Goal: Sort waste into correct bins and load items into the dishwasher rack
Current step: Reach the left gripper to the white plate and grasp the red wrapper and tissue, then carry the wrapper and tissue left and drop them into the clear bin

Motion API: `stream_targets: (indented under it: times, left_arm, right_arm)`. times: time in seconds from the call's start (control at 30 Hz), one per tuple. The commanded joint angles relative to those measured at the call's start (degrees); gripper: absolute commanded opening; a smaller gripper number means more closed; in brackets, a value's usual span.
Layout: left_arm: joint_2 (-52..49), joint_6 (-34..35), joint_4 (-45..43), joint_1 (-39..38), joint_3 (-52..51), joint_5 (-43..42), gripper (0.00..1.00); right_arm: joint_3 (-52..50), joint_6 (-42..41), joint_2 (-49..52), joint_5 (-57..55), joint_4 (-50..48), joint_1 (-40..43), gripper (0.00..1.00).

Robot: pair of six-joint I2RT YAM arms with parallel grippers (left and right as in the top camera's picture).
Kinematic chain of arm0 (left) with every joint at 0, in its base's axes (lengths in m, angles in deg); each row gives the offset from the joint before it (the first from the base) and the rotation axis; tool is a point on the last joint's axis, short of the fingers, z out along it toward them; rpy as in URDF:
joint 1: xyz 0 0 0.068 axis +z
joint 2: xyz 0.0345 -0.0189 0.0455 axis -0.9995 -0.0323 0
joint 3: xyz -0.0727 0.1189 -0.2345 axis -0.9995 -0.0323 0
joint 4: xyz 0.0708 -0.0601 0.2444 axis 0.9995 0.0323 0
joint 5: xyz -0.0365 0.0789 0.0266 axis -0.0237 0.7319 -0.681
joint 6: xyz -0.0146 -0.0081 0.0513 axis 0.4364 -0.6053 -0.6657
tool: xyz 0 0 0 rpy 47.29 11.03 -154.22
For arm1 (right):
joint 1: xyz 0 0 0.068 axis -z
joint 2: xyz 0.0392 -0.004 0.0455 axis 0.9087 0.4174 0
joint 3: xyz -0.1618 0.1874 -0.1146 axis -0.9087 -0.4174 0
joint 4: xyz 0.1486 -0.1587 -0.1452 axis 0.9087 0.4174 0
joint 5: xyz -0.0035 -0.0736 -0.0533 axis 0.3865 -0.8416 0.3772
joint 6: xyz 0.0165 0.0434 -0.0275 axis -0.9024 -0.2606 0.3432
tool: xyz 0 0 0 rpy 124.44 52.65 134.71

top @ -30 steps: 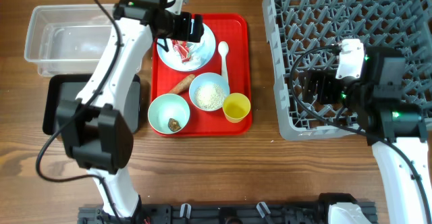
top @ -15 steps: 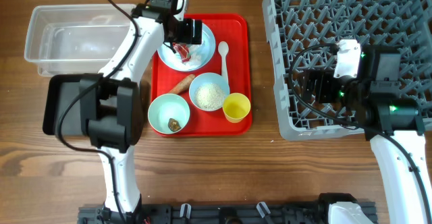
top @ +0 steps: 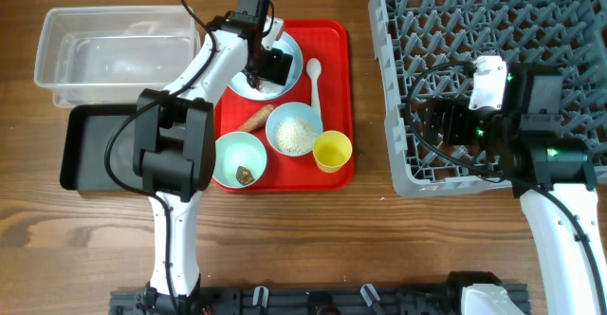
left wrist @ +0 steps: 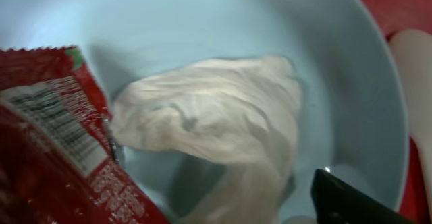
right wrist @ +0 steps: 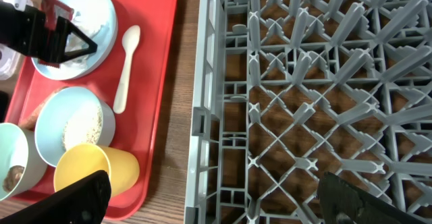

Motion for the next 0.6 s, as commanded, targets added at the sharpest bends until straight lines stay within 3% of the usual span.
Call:
stream_targets:
  times: [0.0, 0.07, 0.17, 0.3, 0.57]
  left_arm:
    - [-3.2, -3.1, 0.5, -0.4, 0.6, -0.3, 0.62]
    - [-3.2, -3.1, 0.5, -0.4, 0.3, -0.3, 0.45]
    - [-3.2, -3.1, 1.0, -0.3, 0.2, -0.2, 0.05]
    - [-3.1, -2.3, 1.6, -0.3, 0.2, 0.1, 0.04]
    - [1.9, 7.5, 4.7, 1.7, 3.4, 4.2, 0.04]
  right_arm:
    - [1.1, -0.5, 0.5, 1.0, 0.1, -0.3, 1.0]
    - [1.1, -0.5, 0.5, 1.0, 0.1, -0.3, 1.0]
    - [1.1, -0.4, 0.5, 1.0, 0.0, -0.3, 1.0]
    - [1.1, -0.4, 0.5, 1.0, 0.0, -0.3, 1.0]
    - [1.1, -0.4, 0.5, 1.0, 0.0, -0.3, 1.0]
